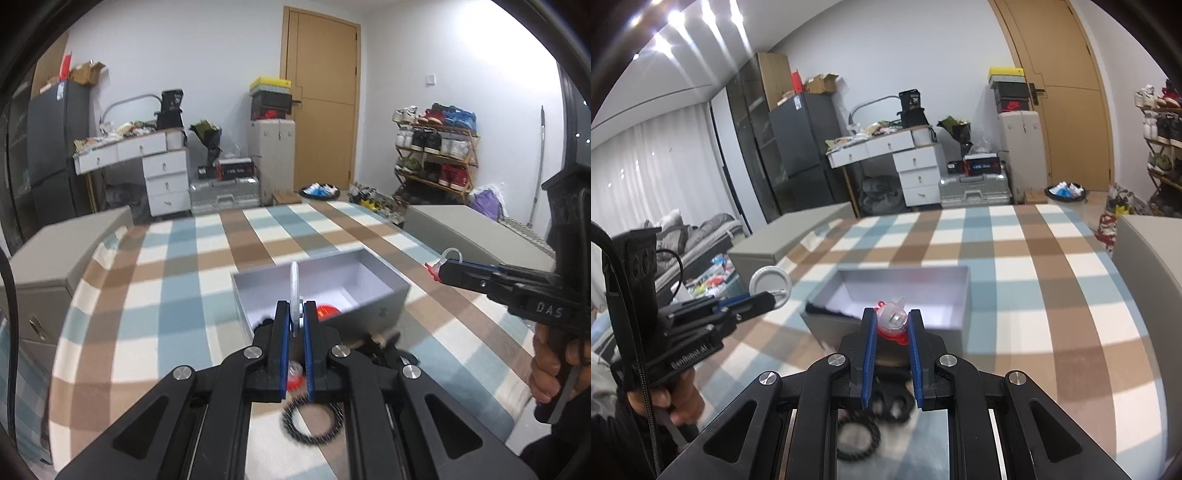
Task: Organize jewelry
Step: 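Lift the bottle toward the box with the right gripper while the left grasps the printed white badge, then lower the bottle and badge into the gray box and open both grippers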
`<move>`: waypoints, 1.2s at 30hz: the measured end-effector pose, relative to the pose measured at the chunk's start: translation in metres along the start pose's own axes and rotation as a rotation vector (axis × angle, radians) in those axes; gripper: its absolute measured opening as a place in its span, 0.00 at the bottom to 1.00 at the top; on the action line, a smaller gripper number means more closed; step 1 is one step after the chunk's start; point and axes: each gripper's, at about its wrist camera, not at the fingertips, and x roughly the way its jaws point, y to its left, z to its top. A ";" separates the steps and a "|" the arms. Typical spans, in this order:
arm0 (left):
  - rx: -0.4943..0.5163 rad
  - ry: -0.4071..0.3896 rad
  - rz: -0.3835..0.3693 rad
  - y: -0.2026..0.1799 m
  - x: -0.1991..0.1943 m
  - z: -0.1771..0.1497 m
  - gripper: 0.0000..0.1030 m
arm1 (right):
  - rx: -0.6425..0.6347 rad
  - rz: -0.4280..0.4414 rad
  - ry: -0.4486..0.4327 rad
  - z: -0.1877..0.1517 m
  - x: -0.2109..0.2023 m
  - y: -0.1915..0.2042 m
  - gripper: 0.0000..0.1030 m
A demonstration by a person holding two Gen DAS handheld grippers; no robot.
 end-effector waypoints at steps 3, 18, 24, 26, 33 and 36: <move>0.000 -0.011 0.010 0.004 0.003 0.004 0.03 | 0.007 0.007 -0.011 0.011 0.005 0.003 0.15; -0.042 0.012 0.034 0.019 0.032 0.006 0.03 | 0.071 0.009 0.046 0.019 0.049 -0.014 0.15; -0.036 0.045 0.022 0.016 0.039 0.000 0.03 | 0.112 0.006 0.082 0.012 0.062 -0.023 0.15; -0.043 0.052 0.015 0.016 0.040 -0.001 0.03 | 0.119 0.004 0.089 0.011 0.064 -0.024 0.15; -0.022 0.064 -0.005 0.002 0.045 -0.004 0.03 | 0.118 0.008 0.100 0.010 0.067 -0.024 0.15; -0.010 0.064 -0.008 -0.001 0.046 -0.004 0.03 | 0.117 0.010 0.100 0.010 0.067 -0.023 0.15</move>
